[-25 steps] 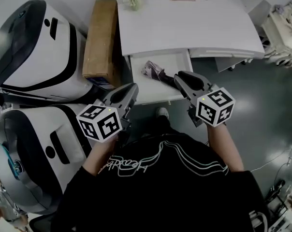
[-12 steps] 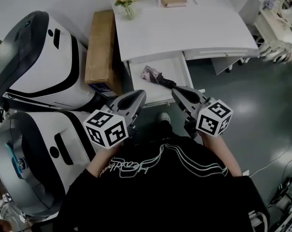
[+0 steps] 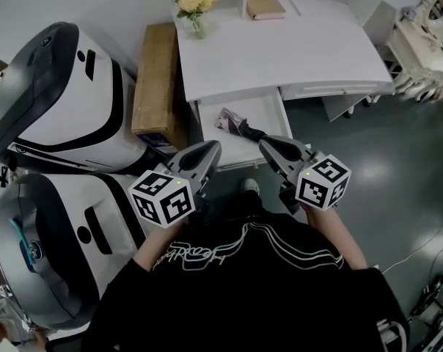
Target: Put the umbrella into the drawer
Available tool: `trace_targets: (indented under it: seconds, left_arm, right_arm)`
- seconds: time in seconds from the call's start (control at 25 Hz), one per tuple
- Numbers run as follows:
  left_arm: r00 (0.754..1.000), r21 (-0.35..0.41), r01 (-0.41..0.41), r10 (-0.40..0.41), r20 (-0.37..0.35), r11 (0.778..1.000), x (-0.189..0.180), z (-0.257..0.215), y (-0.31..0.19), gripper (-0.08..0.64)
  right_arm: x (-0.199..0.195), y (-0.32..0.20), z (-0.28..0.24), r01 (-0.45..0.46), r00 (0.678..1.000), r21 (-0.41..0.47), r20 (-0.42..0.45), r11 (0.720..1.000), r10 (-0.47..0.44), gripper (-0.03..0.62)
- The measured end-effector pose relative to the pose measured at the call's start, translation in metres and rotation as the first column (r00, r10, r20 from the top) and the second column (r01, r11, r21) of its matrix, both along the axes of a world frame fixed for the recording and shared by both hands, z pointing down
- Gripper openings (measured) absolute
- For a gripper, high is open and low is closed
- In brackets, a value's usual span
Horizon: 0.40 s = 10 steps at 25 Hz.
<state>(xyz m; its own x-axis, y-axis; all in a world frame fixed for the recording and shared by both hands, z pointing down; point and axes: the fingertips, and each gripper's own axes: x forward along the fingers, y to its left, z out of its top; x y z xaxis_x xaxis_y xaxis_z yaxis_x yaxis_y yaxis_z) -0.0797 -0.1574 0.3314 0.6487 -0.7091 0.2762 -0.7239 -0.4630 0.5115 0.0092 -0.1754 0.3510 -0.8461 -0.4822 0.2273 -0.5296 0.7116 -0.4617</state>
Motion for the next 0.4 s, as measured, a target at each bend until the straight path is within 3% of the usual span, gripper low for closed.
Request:
trace_targets:
  seconds: [0.4]
  left_arm:
    - [1.0, -0.013, -0.005, 0.005, -0.001, 1.0, 0.0065, 0.0093, -0.0116, 0.021]
  right_arm:
    - [0.0088, -0.0105, 0.0081, 0.001, 1.0, -0.002, -0.027, 1.0, -0.001, 0.041]
